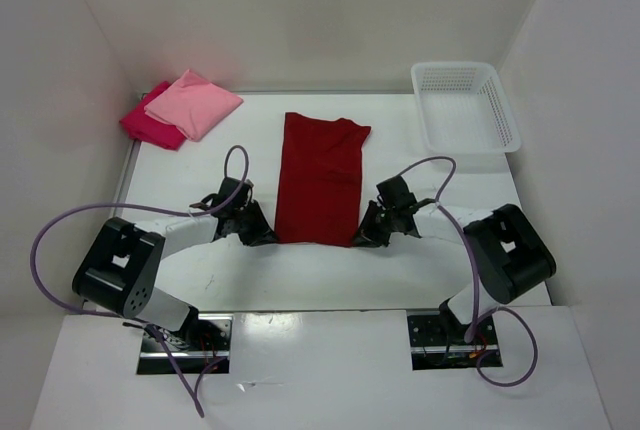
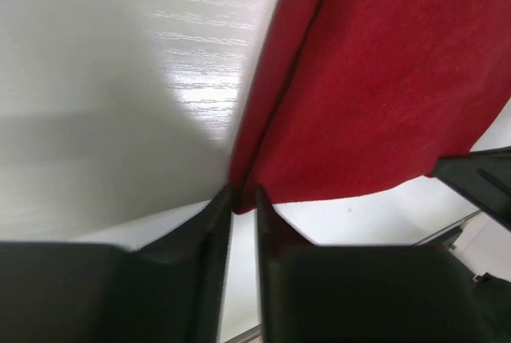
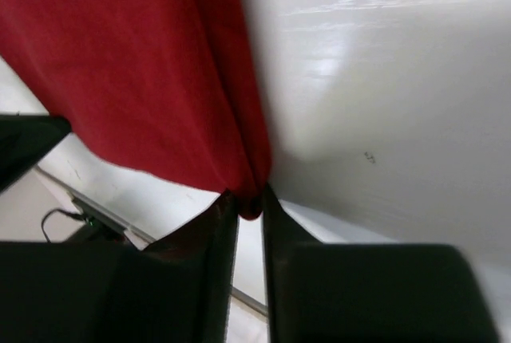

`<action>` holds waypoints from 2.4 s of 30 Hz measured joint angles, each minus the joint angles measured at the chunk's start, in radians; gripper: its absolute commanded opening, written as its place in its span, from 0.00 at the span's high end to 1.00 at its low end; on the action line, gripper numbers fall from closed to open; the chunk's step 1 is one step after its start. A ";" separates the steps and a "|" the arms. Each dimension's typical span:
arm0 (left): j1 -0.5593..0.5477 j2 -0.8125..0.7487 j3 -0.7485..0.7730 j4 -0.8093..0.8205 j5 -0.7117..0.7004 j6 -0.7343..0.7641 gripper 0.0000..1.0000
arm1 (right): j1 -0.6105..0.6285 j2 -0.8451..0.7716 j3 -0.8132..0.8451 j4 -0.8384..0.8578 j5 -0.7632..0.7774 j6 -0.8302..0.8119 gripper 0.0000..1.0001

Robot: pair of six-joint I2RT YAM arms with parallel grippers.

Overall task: Fold and stack the t-shirts
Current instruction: Grab one side of the 2/3 rectangular tshirt with both arms, then fold the long partially folded tshirt into a neat square

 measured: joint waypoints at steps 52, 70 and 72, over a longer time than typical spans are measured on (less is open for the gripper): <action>0.131 0.676 1.091 -0.245 -0.137 0.056 0.70 | -0.278 0.627 1.046 -0.318 -0.011 -0.249 0.77; -0.055 0.314 0.658 0.121 -0.034 -0.053 0.48 | -0.187 0.235 0.688 -0.187 0.013 -0.190 0.99; -0.087 0.345 0.612 0.130 -0.011 -0.057 0.48 | -0.168 0.264 0.655 -0.159 0.002 -0.185 1.00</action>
